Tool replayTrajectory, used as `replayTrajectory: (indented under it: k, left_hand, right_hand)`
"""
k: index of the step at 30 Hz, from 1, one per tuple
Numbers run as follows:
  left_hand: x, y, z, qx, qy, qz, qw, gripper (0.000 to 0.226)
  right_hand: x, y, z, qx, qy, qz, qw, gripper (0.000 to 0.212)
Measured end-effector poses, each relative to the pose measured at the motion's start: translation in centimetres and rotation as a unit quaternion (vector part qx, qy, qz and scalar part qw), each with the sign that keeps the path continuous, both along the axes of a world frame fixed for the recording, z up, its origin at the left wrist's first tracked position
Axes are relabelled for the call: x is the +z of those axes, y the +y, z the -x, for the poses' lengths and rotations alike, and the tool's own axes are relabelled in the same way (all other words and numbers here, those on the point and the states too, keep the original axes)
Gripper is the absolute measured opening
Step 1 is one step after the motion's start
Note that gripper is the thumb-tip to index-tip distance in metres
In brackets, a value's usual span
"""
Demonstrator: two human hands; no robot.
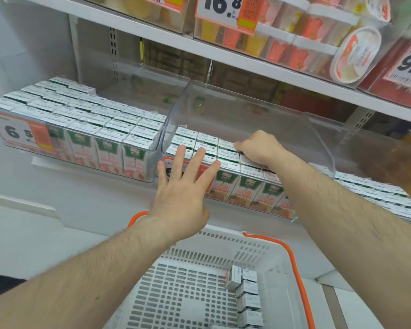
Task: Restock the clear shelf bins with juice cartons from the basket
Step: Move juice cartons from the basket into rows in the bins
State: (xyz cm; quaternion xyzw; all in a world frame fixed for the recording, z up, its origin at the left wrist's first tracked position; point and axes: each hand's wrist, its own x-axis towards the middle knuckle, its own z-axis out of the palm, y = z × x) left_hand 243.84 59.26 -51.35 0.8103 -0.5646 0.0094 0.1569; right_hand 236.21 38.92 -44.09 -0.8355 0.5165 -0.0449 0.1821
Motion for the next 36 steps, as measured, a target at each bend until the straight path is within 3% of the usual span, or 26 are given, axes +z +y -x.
replayTrajectory:
  k: [3, 6, 8, 9, 10, 12, 13, 14, 15, 17, 19, 21, 24, 27, 30, 33, 36]
  left_hand:
    - [0.1, -0.1, 0.1, 0.013, -0.005, -0.009, 1.0, 0.092]
    - [0.2, 0.1, 0.9, 0.019, -0.025, 0.005, 1.0, 0.091]
    - [-0.4, 0.5, 1.7, -0.026, -0.038, 0.081, 0.996, 0.088]
    - [-0.8, 0.6, 2.2, -0.061, -0.038, 0.119, 0.99, 0.085]
    - [-1.3, 0.8, 2.8, -0.093, -0.036, 0.135, 0.986, 0.079]
    - [-1.9, 1.5, 3.6, -0.135, 0.016, 0.042, 0.99, 0.067]
    - [-2.4, 1.7, 3.8, -0.145, 0.054, -0.036, 0.987, 0.061]
    - [-2.9, 2.0, 3.9, -0.153, 0.079, -0.113, 0.979, 0.056]
    - [-3.4, 2.2, 3.9, -0.163, 0.098, -0.184, 0.964, 0.052]
    - [-4.5, 2.6, 4.1, -0.183, 0.112, -0.297, 0.93, 0.049]
    - [-5.6, 2.9, 4.5, -0.202, 0.095, -0.363, 0.905, 0.048]
    - [-6.5, 3.0, 5.0, -0.211, 0.092, -0.389, 0.892, 0.047]
    - [-7.5, 2.8, 5.5, -0.223, 0.104, -0.402, 0.882, 0.048]
    - [-8.2, 2.2, 5.6, -0.228, 0.109, -0.407, 0.878, 0.047]
    - [-8.8, 1.3, 5.5, -0.227, 0.113, -0.413, 0.875, 0.046]
    - [-9.4, 0.7, 5.1, -0.226, 0.122, -0.42, 0.87, 0.046]
    - [-9.8, 0.3, 4.9, -0.223, 0.135, -0.437, 0.861, 0.046]
  right_hand:
    - [0.8, 0.9, -0.5, 0.005, 0.017, -0.027, 0.999, 0.081]
    - [1.5, 1.7, -0.5, 0.022, 0.082, -0.025, 0.996, 0.092]
    - [1.9, 2.2, 0.2, 0.026, 0.115, 0.061, 0.991, 0.092]
    - [2.1, 2.7, 0.8, 0.048, 0.096, 0.151, 0.983, 0.085]
    - [2.2, 3.4, 1.8, 0.082, 0.017, 0.269, 0.959, 0.07]
    - [1.3, 6.6, 4.7, 0.173, -0.224, 0.417, 0.864, 0.04]
    - [0.1, 8.7, 6.5, 0.22, -0.305, 0.418, 0.827, 0.033]
    - [-2.0, 10.7, 8.2, 0.258, -0.344, 0.377, 0.82, 0.031]
    - [-4.6, 12.1, 9.9, 0.289, -0.336, 0.316, 0.839, 0.031]
    - [-10.6, 13.4, 12.8, 0.315, -0.217, 0.216, 0.898, 0.03]
    - [-16.2, 12.9, 14.9, 0.343, -0.027, 0.109, 0.932, 0.024]
    - [-20.4, 12.3, 16.4, 0.373, 0.18, 0.001, 0.91, 0.021]
    - [-25.1, 12.4, 18.0, 0.397, 0.329, -0.084, 0.853, 0.068]
    - [-28.7, 13.4, 18.4, 0.46, 0.384, -0.064, 0.798, 0.099]
    - [-31.5, 14.6, 18.2, 0.493, 0.367, -0.066, 0.786, 0.106]
    - [-34.1, 15.6, 18.1, 0.468, 0.355, -0.093, 0.804, 0.096]
    - [-35.6, 16.6, 17.9, 0.447, 0.365, -0.084, 0.812, 0.064]
